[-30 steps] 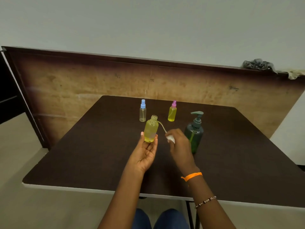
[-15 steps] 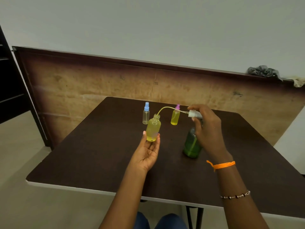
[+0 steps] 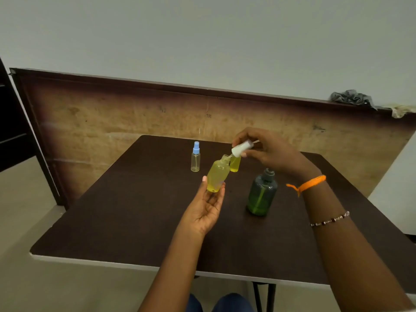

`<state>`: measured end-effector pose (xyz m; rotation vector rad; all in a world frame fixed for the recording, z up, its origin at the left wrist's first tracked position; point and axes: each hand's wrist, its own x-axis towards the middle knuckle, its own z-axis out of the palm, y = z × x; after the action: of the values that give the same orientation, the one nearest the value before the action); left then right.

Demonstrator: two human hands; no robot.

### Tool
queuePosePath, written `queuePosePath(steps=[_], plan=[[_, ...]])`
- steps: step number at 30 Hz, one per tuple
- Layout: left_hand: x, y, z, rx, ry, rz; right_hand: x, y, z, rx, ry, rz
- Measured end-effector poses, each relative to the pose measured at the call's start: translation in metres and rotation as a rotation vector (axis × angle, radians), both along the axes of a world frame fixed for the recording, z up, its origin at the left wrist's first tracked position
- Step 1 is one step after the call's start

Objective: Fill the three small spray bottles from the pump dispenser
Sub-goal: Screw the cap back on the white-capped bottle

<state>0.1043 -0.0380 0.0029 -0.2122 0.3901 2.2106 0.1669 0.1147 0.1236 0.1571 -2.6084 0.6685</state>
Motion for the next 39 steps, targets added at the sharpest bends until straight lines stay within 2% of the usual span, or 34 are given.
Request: queuePosePath(steps=[6, 11, 20, 27, 31, 34, 39], plan=[[0.004, 0.007, 0.017, 0.062, 0.031, -0.095, -0.016, 0.012, 0.041, 0.073, -0.201, -0.005], [0.007, 0.009, 0.027, 0.081, 0.041, -0.17, -0.016, 0.004, 0.067, 0.12, -0.28, 0.071], [0.015, 0.014, 0.028, 0.104, -0.032, -0.281, -0.013, -0.007, 0.074, 0.136, -0.424, 0.112], [0.02, 0.017, 0.025, 0.21, -0.035, -0.195, -0.011, -0.015, 0.067, 0.227, -0.389, -0.167], [0.025, 0.017, 0.029, 0.167, 0.051, -0.183, -0.017, -0.015, 0.057, 0.457, -0.21, -0.337], [0.023, 0.017, 0.03, 0.09, 0.031, -0.176, -0.016, -0.014, 0.055, 0.314, -0.157, -0.291], [0.018, 0.011, 0.034, 0.172, 0.005, -0.229, -0.004, -0.003, 0.06, -0.196, -0.325, 0.075]])
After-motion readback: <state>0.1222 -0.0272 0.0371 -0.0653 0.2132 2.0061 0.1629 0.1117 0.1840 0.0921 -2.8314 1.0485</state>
